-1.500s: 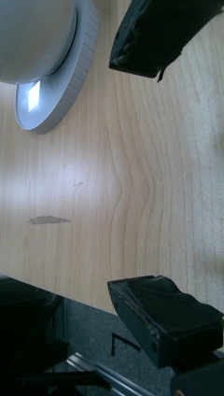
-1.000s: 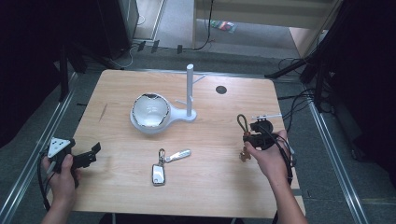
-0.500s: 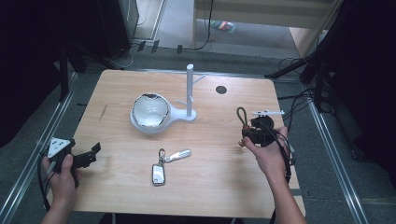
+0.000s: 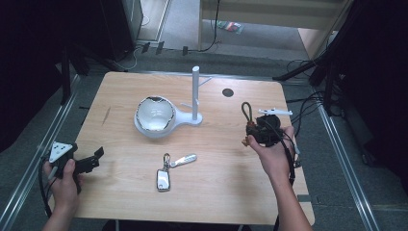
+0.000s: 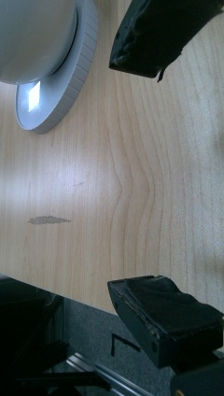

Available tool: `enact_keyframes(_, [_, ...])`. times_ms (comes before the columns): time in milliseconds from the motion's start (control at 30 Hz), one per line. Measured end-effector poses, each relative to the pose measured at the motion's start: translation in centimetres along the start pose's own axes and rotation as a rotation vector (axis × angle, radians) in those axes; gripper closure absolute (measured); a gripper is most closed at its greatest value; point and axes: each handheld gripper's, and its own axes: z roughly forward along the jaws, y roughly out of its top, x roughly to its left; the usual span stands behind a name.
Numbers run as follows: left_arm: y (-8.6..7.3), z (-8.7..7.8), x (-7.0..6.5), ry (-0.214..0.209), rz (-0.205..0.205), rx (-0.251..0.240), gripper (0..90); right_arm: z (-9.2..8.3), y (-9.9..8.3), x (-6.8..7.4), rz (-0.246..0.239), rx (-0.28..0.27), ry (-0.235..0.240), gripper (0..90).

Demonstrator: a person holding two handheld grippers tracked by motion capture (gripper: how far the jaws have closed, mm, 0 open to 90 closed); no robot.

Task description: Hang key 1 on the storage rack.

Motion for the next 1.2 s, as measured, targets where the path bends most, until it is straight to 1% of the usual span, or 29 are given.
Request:
enact_keyframes(100, [0.0, 0.0, 0.0, -0.001, -0.001, -0.001, 0.0, 0.1, 0.2, 0.2, 0.004, -0.02, 0.001, 70.1])
enact_keyframes(167, [0.0, 0.0, 0.0, -0.001, 0.0, 0.0, 0.0, 0.1, 0.3, 0.4, -0.004, -0.04, 0.001, 70.1])
enact_keyframes(367, [0.0, 0.0, 0.0, -0.001, -0.001, 0.0, 0.0, 0.1, 0.7, 1.0, -0.013, -0.077, 0.007, 69.9])
enact_keyframes(567, [0.0, 0.0, 0.0, -0.003, -0.001, -0.001, 0.0, 0.2, 1.3, 1.8, -0.023, -0.104, 0.007, 69.7])
enact_keyframes(833, [0.0, 0.0, 0.0, -0.003, -0.001, -0.001, 0.0, 0.4, 2.1, 2.8, -0.031, -0.162, 0.015, 69.6])
enact_keyframes(1100, [0.0, 0.0, 0.0, -0.004, -0.001, 0.0, 0.0, 1.1, 2.7, 3.8, -0.047, -0.187, 0.016, 69.4])
enact_keyframes(1200, [0.0, 0.0, 0.0, -0.004, -0.001, -0.001, 0.0, 1.2, 2.9, 4.0, -0.054, -0.203, 0.024, 69.4])
